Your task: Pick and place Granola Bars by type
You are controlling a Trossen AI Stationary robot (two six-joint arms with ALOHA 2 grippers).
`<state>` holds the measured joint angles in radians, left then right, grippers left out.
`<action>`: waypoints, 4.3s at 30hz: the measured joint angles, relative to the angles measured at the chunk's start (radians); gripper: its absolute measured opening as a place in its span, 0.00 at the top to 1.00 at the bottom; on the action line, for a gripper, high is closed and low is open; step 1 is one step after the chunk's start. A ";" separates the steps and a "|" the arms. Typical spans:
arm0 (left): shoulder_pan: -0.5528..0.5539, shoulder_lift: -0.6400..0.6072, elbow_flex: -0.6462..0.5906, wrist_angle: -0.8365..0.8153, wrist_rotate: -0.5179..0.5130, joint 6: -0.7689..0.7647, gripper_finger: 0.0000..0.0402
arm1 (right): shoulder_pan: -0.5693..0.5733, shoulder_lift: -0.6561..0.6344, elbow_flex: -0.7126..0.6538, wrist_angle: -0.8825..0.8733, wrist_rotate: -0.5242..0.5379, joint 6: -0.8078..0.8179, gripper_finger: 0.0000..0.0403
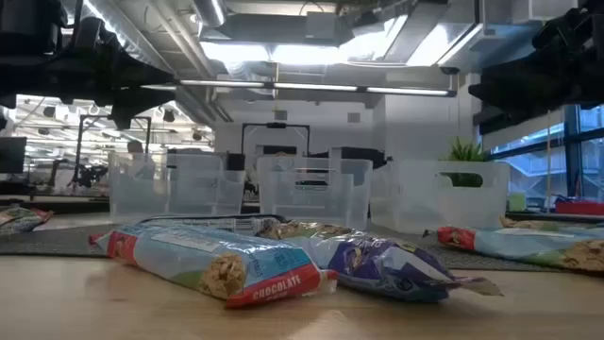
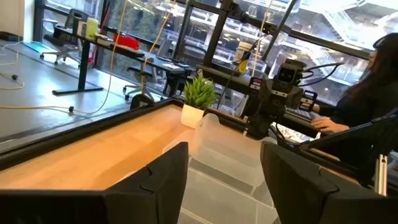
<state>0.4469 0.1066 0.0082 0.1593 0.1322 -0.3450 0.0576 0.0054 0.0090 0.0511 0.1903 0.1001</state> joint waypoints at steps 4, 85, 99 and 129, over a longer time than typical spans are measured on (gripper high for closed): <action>0.000 0.000 0.000 0.000 0.000 0.000 0.51 | 0.000 0.000 0.000 0.000 0.000 0.000 0.49; 0.000 0.000 0.000 0.000 0.000 0.000 0.52 | 0.000 0.081 0.116 -0.006 0.160 -0.110 0.49; 0.000 0.000 0.000 0.000 -0.002 0.000 0.51 | 0.021 0.863 0.889 -0.996 0.048 0.529 0.49; 0.000 0.001 0.000 -0.008 -0.003 -0.027 0.51 | 0.569 1.453 0.877 -1.059 -0.115 1.368 0.49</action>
<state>0.4468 0.1073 0.0086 0.1509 0.1287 -0.3717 0.6266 1.4584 0.8857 -1.0078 0.0750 1.4677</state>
